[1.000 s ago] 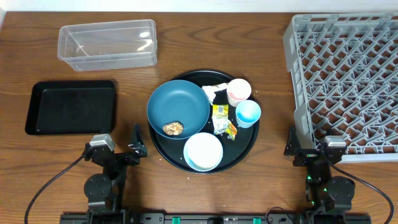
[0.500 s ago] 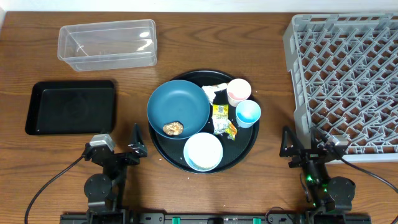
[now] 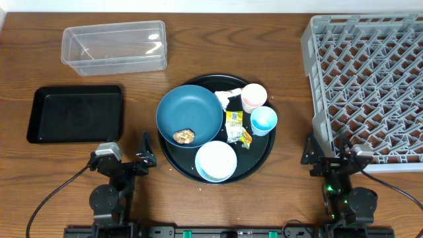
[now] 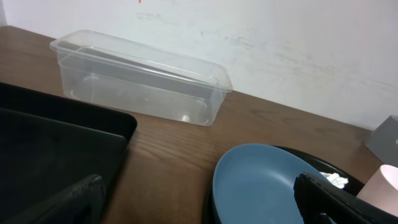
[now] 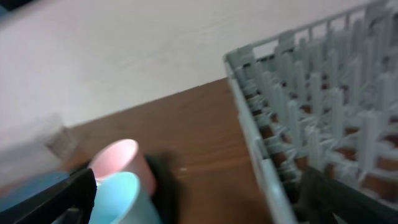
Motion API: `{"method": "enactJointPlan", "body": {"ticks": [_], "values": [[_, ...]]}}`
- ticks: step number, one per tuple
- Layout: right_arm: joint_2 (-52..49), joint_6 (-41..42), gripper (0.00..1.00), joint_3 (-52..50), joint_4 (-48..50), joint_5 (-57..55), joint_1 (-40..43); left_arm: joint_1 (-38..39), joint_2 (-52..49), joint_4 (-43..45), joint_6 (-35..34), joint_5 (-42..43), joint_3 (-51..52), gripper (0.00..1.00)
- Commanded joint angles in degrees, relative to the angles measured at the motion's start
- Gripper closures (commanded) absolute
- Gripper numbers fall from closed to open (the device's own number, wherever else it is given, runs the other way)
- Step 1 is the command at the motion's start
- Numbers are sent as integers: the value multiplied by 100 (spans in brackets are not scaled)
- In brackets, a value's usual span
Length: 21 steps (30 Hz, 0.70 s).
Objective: Sort waste into correct bins and load items into the dishwasher rack
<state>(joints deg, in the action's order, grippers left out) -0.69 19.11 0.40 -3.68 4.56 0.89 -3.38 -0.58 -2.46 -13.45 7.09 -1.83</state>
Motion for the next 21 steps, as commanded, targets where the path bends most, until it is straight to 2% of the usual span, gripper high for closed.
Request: {"method": "enactJointPlan", "body": {"ticks": [1,8,15,21], "values": [[-2,-761,1,-9,-39,-219,-70,-17,35,-68,76,13,160,2],[-2,-761,1,-9,-39,-219,-70,-17,35,-68,66,90,160,2],[-2,-761,1,-9,-39,-219,-70,-17,35,96,-1095,1272,155,2],[-2,-761,1,-9,-39,-219,-70,-17,35,299,-1128,2090,146,2]]}}
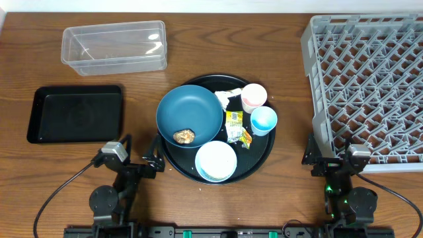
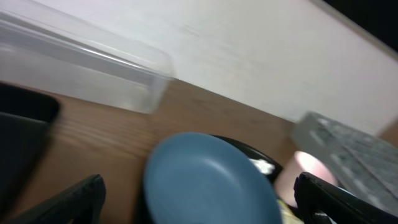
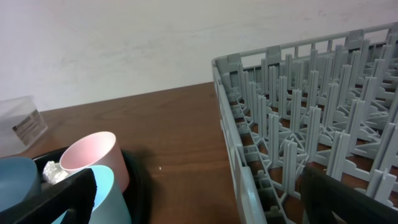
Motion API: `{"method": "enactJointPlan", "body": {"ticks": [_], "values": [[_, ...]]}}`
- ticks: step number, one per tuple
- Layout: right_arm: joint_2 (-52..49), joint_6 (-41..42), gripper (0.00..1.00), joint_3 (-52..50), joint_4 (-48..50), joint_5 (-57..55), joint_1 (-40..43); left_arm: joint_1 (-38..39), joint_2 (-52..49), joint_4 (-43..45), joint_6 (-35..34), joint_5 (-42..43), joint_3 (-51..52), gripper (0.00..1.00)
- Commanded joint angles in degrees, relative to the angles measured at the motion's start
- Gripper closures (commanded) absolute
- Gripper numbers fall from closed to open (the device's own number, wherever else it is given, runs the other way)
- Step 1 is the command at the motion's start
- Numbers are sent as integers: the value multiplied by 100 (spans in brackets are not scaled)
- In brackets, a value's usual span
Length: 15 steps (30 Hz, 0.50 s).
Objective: Sort waste into correct bins and load items into the dishwasher rack
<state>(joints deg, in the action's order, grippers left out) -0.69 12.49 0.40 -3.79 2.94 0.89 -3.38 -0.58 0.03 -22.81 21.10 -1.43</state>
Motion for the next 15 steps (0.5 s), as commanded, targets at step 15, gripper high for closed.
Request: {"method": "enactJointPlan", "body": {"ticks": [15], "values": [[-2,-98,1,-9,-31,-57,-70,-17,-942,-1226,262,503,-1224,2]]}}
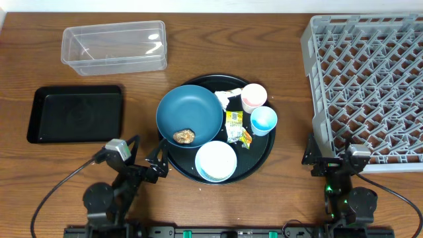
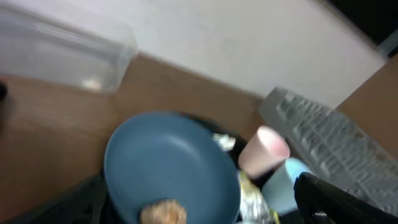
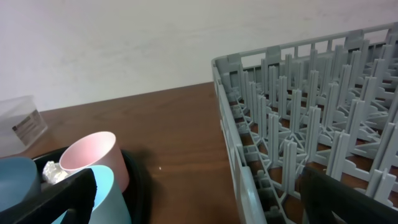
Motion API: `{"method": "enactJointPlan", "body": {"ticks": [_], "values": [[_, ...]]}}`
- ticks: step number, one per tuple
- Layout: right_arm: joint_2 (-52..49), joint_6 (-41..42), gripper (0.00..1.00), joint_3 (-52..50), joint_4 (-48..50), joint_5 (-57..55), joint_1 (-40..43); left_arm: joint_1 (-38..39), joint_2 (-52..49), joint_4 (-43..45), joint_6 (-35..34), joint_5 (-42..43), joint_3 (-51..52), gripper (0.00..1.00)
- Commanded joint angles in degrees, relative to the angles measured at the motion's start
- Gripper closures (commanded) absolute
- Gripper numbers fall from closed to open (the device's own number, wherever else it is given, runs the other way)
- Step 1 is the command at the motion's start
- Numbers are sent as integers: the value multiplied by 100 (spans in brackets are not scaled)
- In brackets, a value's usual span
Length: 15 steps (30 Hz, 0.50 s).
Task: Sort waste into correct bins and load items into the dishwasher rack
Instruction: 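Reach the left gripper to the blue plate rim and grasp it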
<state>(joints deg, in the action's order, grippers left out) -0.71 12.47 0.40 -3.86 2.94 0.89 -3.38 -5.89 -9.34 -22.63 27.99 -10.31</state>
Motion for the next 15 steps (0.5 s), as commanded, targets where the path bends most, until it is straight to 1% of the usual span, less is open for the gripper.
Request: {"method": "enactJointPlan", "body": {"ticks": [1,4,7,12,15], "values": [[0,-96,1,-9,-22,-57,-70,-17,-623,-435,247,-271,-433,2],[0,-96,1,-9,-22,-57,-70,-17,-1237,-533,243,-289,-667,2],[0,-96,1,-9,-22,-57,-68,-17,-1707,-326,238,-11,-859,2],[0,-96,1,-9,-22,-57,-70,-17,-1976,317,269,1150,-920,2],[0,-96,1,-9,-22,-57,-70,-2,-2044,254,264,1366,-1038,2]]}}
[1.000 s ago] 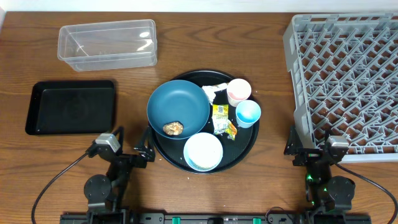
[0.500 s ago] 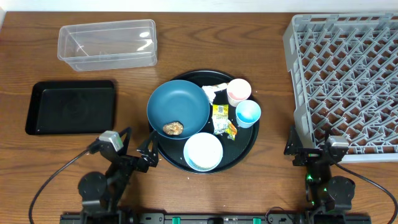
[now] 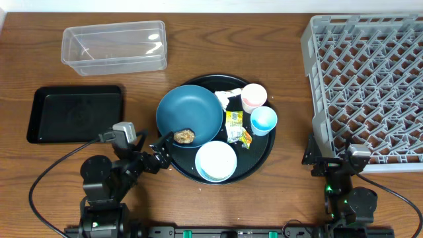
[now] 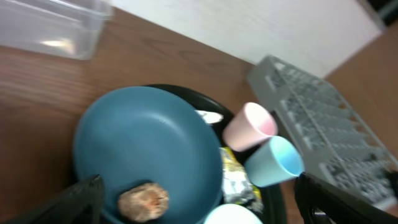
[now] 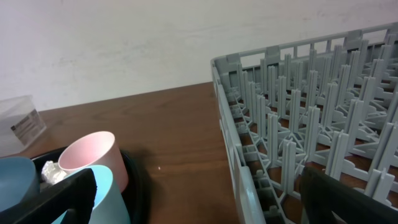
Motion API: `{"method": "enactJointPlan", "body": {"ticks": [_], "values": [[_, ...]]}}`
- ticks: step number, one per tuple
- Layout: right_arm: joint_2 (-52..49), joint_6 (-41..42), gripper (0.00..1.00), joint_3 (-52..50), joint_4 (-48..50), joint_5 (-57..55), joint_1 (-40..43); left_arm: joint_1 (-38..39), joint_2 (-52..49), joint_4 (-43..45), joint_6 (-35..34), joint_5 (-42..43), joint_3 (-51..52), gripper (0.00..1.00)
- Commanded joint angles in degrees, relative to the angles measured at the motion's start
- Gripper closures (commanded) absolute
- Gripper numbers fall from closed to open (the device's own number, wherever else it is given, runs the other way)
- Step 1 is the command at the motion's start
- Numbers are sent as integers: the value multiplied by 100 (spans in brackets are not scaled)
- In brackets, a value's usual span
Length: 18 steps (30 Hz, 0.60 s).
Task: Sort waste into correct bins and load items into the dishwasher rack
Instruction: 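Reach the left gripper to the blue plate rim and grasp it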
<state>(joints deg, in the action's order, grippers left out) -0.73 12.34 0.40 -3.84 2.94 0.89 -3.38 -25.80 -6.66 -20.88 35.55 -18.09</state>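
A round black tray [image 3: 264, 155] holds a blue plate [image 3: 192, 112] with a brown food scrap [image 3: 184, 136], a white bowl [image 3: 216, 160], a pink cup [image 3: 254, 97], a blue cup [image 3: 264, 120], a yellow wrapper [image 3: 235, 125] and crumpled white paper [image 3: 227, 98]. My left gripper [image 3: 157, 151] is open at the tray's left rim, beside the plate. In the left wrist view the scrap [image 4: 143, 199] lies just ahead between the fingers. My right gripper [image 3: 328, 158] stands open by the front left corner of the grey dish rack [image 3: 367, 79], holding nothing.
A clear plastic bin [image 3: 114, 46] stands at the back left. A flat black rectangular tray [image 3: 75, 114] lies left of the round tray. The rack fills the right side of the table. In the right wrist view the pink cup [image 5: 90, 155] stands left of the rack wall [image 5: 249, 155].
My left gripper has moved forward and right, from short of the round tray to its left rim. Its camera now looks down on the plate and scrap. The right arm has not moved.
My left gripper stood near the front edge, facing the clear bin and the black rectangular tray. Then it faced right, toward the blue plate. Later it was closer to the round tray, and now it is at the rim. The right wrist view, blurred at first, has stayed the same since.
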Motion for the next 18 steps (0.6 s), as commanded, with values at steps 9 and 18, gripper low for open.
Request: {"method": "enactJointPlan", "body": {"ticks": [9,18], "values": [[2,-83,1,-9,-24,-57,-70,466,-977,-2059,533,-376,-1753,2],[2,-83,1,-9,-24,-57,-70,1779,-2131,-3670,691,-2640,-3493,2]]}}
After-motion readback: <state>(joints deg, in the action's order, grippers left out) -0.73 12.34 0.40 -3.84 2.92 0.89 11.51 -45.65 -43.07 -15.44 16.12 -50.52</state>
